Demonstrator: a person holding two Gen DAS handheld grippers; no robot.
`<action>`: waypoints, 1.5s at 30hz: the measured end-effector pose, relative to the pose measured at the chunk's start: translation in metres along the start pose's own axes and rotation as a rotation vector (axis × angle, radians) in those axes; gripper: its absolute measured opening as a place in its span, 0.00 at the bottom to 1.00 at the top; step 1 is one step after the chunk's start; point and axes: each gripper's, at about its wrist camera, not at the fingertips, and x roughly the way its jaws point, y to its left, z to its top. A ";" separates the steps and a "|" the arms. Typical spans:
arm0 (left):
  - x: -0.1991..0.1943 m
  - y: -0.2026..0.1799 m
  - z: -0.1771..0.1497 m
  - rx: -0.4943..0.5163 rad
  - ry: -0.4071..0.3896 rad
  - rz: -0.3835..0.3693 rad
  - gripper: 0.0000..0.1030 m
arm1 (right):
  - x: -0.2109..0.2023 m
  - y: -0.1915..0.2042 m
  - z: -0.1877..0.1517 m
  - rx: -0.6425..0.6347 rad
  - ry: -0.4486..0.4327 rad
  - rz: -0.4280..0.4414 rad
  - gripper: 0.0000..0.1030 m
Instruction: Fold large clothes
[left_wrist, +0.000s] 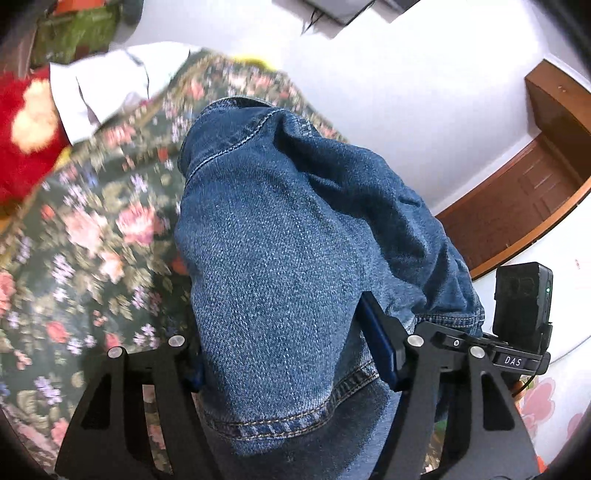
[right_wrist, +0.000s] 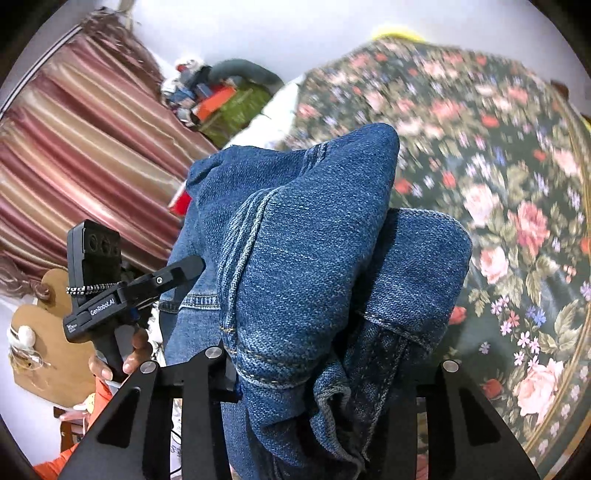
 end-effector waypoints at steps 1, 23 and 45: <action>-0.011 0.000 0.001 0.008 -0.017 -0.001 0.66 | -0.003 0.009 0.000 -0.012 -0.011 0.002 0.37; -0.030 0.080 -0.031 -0.085 0.012 0.118 0.66 | 0.089 0.067 -0.045 -0.012 0.134 0.018 0.36; -0.021 0.089 -0.068 0.147 0.002 0.403 0.65 | 0.143 0.025 -0.064 0.012 0.308 -0.122 0.59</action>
